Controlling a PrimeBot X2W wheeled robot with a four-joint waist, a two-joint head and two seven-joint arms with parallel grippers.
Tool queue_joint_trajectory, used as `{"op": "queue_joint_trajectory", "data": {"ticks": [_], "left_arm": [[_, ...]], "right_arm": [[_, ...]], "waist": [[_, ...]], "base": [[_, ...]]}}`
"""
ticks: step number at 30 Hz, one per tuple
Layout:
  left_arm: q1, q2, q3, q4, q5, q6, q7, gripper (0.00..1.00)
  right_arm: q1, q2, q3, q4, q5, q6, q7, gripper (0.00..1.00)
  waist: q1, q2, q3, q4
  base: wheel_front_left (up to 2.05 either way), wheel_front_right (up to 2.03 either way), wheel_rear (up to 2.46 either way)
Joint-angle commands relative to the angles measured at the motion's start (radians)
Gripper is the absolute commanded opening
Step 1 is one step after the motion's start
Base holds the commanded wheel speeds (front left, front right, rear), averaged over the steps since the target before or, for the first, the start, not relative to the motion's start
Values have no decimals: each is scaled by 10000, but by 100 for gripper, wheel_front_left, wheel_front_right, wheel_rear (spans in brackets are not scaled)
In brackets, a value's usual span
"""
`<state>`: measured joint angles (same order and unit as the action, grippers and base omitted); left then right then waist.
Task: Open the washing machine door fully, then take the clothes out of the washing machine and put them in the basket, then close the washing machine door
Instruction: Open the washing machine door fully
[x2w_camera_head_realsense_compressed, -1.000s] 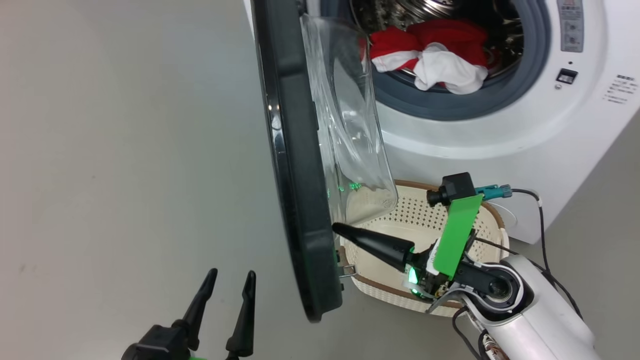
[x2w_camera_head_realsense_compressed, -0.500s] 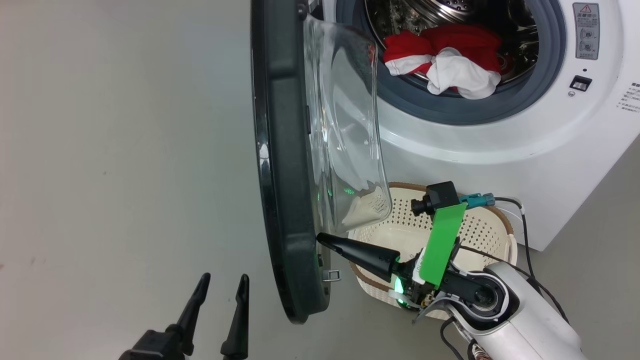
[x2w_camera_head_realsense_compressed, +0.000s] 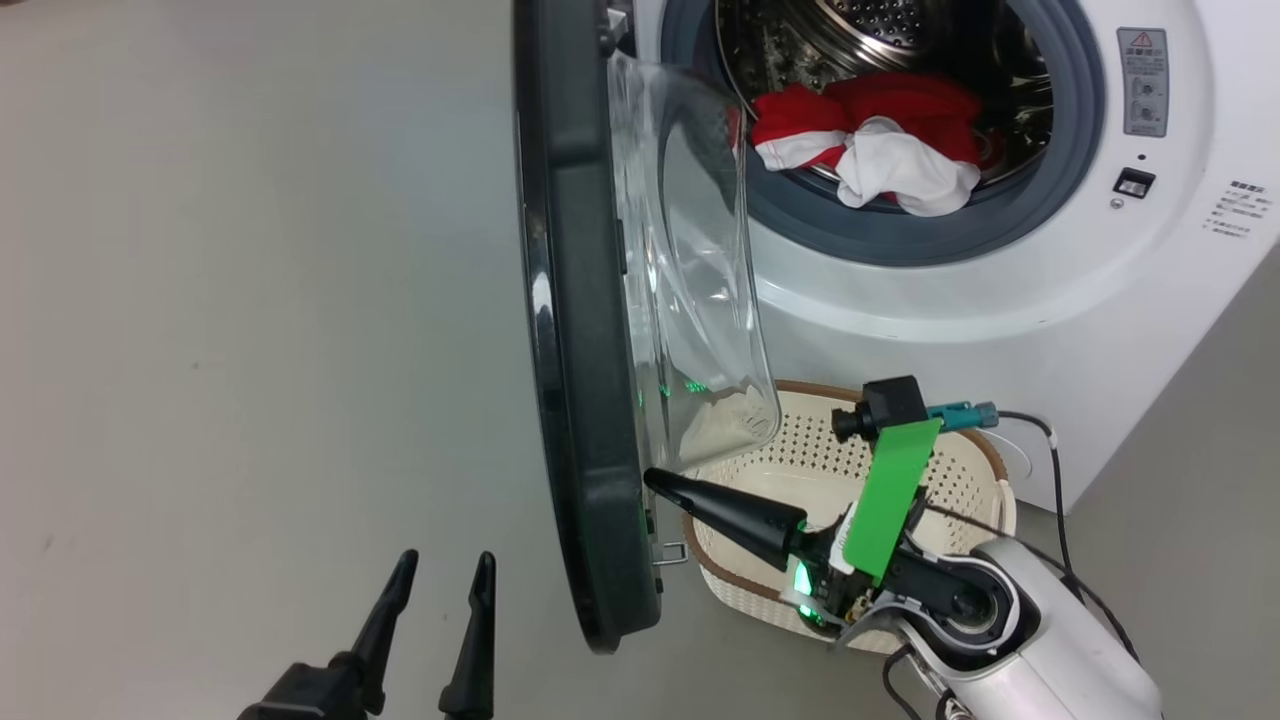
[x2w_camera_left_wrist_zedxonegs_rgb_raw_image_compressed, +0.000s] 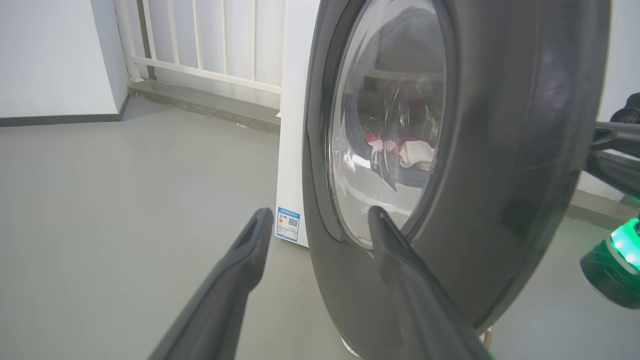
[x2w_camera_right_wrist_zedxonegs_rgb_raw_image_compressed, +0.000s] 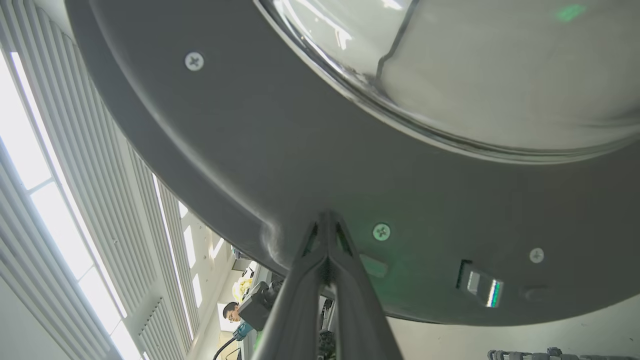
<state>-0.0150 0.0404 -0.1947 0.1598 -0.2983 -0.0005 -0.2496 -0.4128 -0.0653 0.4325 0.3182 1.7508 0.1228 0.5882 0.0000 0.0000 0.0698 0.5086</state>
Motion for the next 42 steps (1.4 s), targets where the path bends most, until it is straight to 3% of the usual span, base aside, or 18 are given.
{"op": "queue_joint_trajectory", "data": {"ticks": [1,16,24,36,42], "left_arm": [[-37,98,374,-217,185,-31,-122,100],[-85,98,660,-136,211,-101,-122,100],[-107,98,752,-127,187,-102,-122,100],[-47,98,827,-158,143,-57,-122,100],[-65,98,847,-145,134,-44,-122,100]], "right_arm": [[54,150,14,-203,-101,79,-82,99],[1147,30,-1329,105,-843,79,-234,100],[2025,-312,-1943,251,-1513,79,-819,100],[2660,-823,-1697,789,-2716,79,-2256,100],[2692,-1493,-863,706,-4121,79,-3842,100]], "waist": [[0,0,-17,-97],[0,0,35,-663],[0,0,51,-748],[0,0,52,-935],[0,0,59,-960]], "base": [[0,0,0],[0,0,0],[0,0,0],[0,0,0],[0,0,0]]}}
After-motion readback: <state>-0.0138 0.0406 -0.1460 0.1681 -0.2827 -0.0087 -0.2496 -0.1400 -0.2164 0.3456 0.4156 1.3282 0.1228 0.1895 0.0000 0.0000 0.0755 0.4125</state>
